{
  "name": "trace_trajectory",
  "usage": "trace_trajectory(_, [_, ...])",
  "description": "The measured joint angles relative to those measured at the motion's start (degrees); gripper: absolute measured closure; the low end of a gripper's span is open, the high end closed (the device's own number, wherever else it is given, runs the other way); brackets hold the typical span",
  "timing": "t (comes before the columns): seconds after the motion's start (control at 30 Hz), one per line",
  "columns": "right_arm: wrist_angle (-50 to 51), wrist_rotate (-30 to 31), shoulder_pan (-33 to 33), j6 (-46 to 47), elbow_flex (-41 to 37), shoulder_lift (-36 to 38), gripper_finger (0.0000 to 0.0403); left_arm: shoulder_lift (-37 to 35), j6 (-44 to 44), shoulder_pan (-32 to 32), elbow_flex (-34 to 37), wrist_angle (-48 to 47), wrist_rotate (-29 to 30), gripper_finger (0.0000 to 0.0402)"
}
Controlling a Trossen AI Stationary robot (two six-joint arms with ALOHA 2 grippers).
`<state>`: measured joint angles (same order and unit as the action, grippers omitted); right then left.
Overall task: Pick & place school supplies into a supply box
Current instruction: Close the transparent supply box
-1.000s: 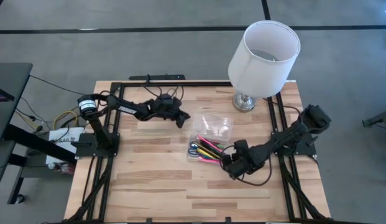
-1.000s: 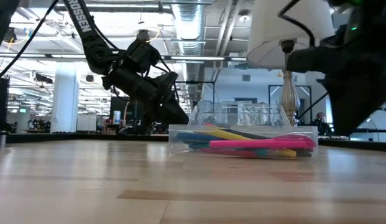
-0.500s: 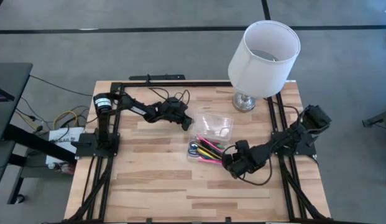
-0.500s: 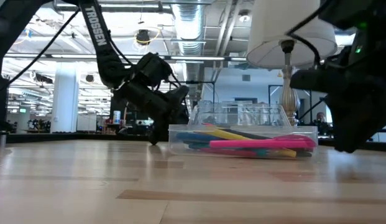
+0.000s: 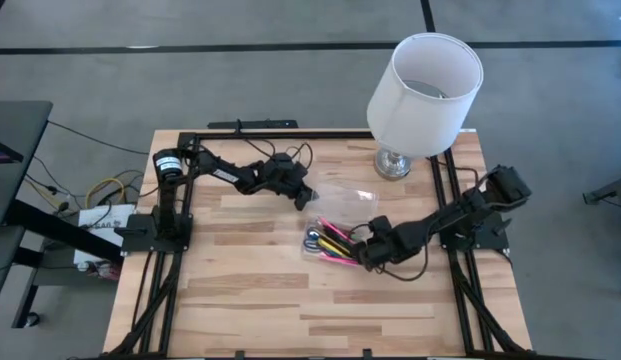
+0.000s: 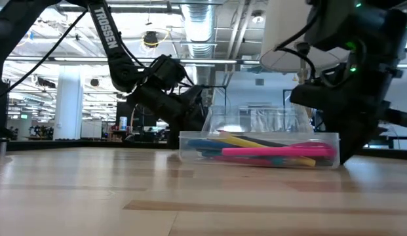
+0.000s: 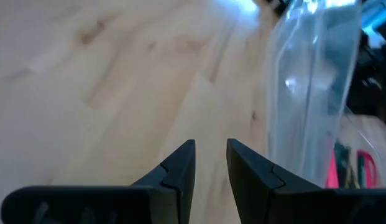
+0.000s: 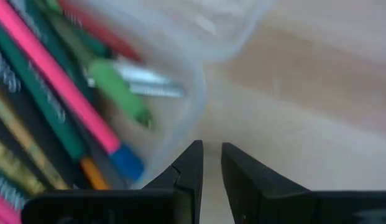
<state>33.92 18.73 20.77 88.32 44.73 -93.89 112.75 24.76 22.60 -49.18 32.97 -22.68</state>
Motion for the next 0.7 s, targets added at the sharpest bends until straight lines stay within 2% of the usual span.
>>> trace_trajectory(0.27, [-1.85,1.01,-6.02,-11.52,-0.11,-0.13,0.0349,0.0,-1.69,-0.1,0.06,-2.68,-4.73,0.0316])
trace_trajectory(0.53, [-3.53,-0.8,-12.07,-22.44,-0.1,-0.11,0.0349,-0.1,-2.04,-0.08,0.41,-3.39,-8.58,0.0316])
trace_trajectory(0.7, [-3.6,-2.02,-14.19,-25.81,-0.02,-0.07,0.0349,-0.38,-2.59,-0.1,2.38,-2.55,-9.56,0.0316])
